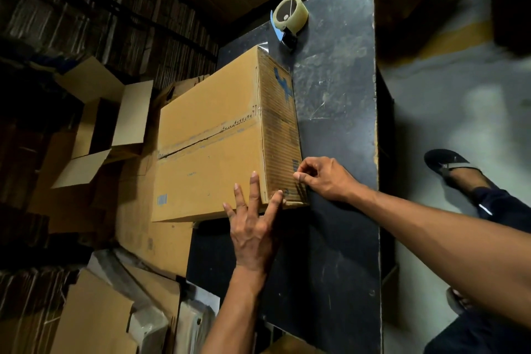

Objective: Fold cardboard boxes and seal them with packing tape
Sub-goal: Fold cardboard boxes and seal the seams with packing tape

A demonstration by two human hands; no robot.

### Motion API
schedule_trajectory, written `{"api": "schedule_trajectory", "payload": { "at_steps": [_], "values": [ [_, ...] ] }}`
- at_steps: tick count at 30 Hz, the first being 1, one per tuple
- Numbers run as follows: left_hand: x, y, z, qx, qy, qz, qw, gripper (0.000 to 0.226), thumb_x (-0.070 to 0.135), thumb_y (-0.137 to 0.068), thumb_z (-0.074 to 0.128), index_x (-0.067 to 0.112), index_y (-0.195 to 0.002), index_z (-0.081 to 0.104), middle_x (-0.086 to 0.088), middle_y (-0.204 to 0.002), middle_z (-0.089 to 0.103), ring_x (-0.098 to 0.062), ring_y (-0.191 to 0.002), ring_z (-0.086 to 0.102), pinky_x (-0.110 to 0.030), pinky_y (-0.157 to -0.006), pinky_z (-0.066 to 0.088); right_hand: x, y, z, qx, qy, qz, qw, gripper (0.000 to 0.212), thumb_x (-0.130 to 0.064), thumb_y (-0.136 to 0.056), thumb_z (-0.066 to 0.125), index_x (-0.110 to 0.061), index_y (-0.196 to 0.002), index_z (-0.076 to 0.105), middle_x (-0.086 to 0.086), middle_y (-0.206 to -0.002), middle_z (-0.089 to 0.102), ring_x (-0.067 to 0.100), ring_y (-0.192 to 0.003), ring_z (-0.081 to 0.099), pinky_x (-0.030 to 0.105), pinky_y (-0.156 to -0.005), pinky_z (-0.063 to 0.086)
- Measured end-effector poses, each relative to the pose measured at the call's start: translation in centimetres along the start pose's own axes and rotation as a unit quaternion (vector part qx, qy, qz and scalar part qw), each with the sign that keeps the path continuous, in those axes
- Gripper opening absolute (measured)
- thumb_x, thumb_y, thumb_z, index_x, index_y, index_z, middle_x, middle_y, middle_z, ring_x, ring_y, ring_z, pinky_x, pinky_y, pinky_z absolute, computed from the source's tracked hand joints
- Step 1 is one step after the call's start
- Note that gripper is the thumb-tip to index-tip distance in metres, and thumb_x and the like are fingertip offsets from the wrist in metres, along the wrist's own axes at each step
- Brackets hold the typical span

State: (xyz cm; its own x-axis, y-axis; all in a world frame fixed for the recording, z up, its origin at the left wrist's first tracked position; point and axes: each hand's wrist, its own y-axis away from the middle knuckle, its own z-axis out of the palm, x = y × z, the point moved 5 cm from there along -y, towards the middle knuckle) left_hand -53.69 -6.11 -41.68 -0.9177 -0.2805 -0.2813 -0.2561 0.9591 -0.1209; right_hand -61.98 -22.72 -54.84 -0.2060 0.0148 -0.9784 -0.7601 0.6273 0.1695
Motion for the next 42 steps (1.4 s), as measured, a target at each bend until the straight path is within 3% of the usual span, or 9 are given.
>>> {"api": "schedule_trajectory", "payload": {
  "at_steps": [5, 10, 17, 23, 25, 27, 30, 35, 42],
  "values": [
    [0.7, -0.1, -1.3, -0.026, 0.046, 0.018, 0.998, 0.050, 0.051, -0.097, 0.060, 0.049, -0.145, 0.048, -0.016, -0.171, 0.014, -0.059, -0.146, 0.026, -0.086, -0.097, 0.034, -0.3, -0.1, -0.4, -0.016, 0.010, -0.004, 1.000, 0.016, -0.043, -0.096, 0.070, -0.028, -0.091, 0.071, -0.010, -0.084, 0.072, 0.004, -0.082, 0.067, 0.029, -0.076, 0.055],
    [1.4, -0.2, -1.4, -0.069, 0.013, -0.022, 0.997, 0.092, 0.087, -0.088, 0.042, 0.037, -0.163, 0.023, -0.020, -0.171, 0.009, -0.052, -0.153, 0.017, -0.083, -0.103, 0.032, 0.0, -0.5, -0.6, -0.025, 0.005, 0.000, 1.000, 0.015, -0.043, -0.095, 0.070, -0.029, -0.090, 0.070, -0.010, -0.083, 0.072, 0.003, -0.081, 0.066, 0.024, -0.073, 0.053],
    [1.9, -0.8, -1.7, -0.109, -0.003, -0.040, 0.993, 0.071, 0.075, -0.082, 0.059, 0.037, -0.141, 0.062, -0.022, -0.170, 0.013, -0.058, -0.146, 0.031, -0.081, -0.096, 0.041, -0.3, -0.3, -0.9, -0.057, 0.011, 0.006, 0.998, 0.013, -0.042, -0.095, 0.070, -0.032, -0.087, 0.069, -0.011, -0.085, 0.073, 0.005, -0.083, 0.068, 0.028, -0.077, 0.054],
    [1.8, -1.2, -3.8, -0.239, 0.088, -0.078, 0.964, 0.064, 0.086, -0.075, 0.047, 0.051, -0.124, 0.069, -0.001, -0.170, -0.025, -0.036, -0.158, -0.012, -0.076, -0.118, 0.007, -2.0, 0.3, -4.6, -0.110, 0.074, 0.009, 0.991, 0.015, -0.041, -0.094, 0.072, -0.027, -0.090, 0.072, -0.009, -0.082, 0.073, 0.005, -0.078, 0.067, 0.027, -0.073, 0.052],
    [1.4, -2.1, -5.3, -0.208, 0.201, -0.127, 0.949, 0.051, 0.081, -0.075, 0.054, 0.053, -0.113, 0.072, 0.009, -0.173, -0.004, -0.022, -0.160, -0.002, -0.076, -0.119, 0.002, -2.6, -0.6, -7.3, -0.112, 0.093, 0.007, 0.989, 0.013, -0.041, -0.095, 0.072, -0.028, -0.091, 0.072, -0.010, -0.084, 0.072, 0.002, -0.079, 0.066, 0.023, -0.071, 0.051],
    [0.2, -4.4, -7.1, -0.111, 0.294, -0.172, 0.934, 0.034, 0.071, -0.077, 0.062, 0.054, -0.105, 0.072, 0.014, -0.164, 0.033, -0.007, -0.153, 0.029, -0.075, -0.117, 0.019, -3.6, -2.3, -9.9, -0.096, 0.100, 0.006, 0.990, 0.013, -0.040, -0.095, 0.071, -0.027, -0.093, 0.073, -0.011, -0.085, 0.072, 0.001, -0.081, 0.066, 0.020, -0.072, 0.053],
    [-2.1, -10.6, -8.5, 0.002, 0.373, -0.222, 0.901, 0.033, 0.060, -0.082, 0.068, 0.048, -0.111, 0.073, 0.018, -0.140, 0.062, 0.012, -0.130, 0.051, -0.052, -0.111, 0.048, -5.5, -6.6, -13.1, -0.043, 0.081, -0.006, 0.996, 0.005, -0.035, -0.095, 0.073, -0.030, -0.096, 0.073, -0.013, -0.088, 0.072, -0.003, -0.084, 0.067, 0.022, -0.079, 0.057],
    [-5.5, -24.0, -6.5, 0.029, 0.400, -0.266, 0.877, 0.026, 0.037, -0.096, 0.071, 0.043, -0.121, 0.069, 0.013, -0.130, 0.068, 0.005, -0.119, 0.060, -0.020, -0.103, 0.048, -9.2, -15.5, -15.3, -0.004, 0.031, -0.028, 0.999, 0.024, -0.011, -0.089, 0.070, -0.033, -0.099, 0.070, -0.014, -0.096, 0.072, -0.004, -0.093, 0.065, 0.020, -0.086, 0.054],
    [-6.2, -34.2, -0.1, -0.024, 0.389, -0.252, 0.886, 0.031, 0.030, -0.103, 0.061, 0.033, -0.133, 0.066, 0.007, -0.149, 0.057, -0.006, -0.140, 0.047, -0.030, -0.114, 0.044, -11.1, -25.9, -17.4, 0.049, -0.006, -0.021, 0.999, 0.068, 0.007, -0.075, 0.058, -0.025, -0.135, 0.059, -0.007, -0.132, 0.058, 0.005, -0.119, 0.055, 0.023, -0.100, 0.050]
  ]
}}
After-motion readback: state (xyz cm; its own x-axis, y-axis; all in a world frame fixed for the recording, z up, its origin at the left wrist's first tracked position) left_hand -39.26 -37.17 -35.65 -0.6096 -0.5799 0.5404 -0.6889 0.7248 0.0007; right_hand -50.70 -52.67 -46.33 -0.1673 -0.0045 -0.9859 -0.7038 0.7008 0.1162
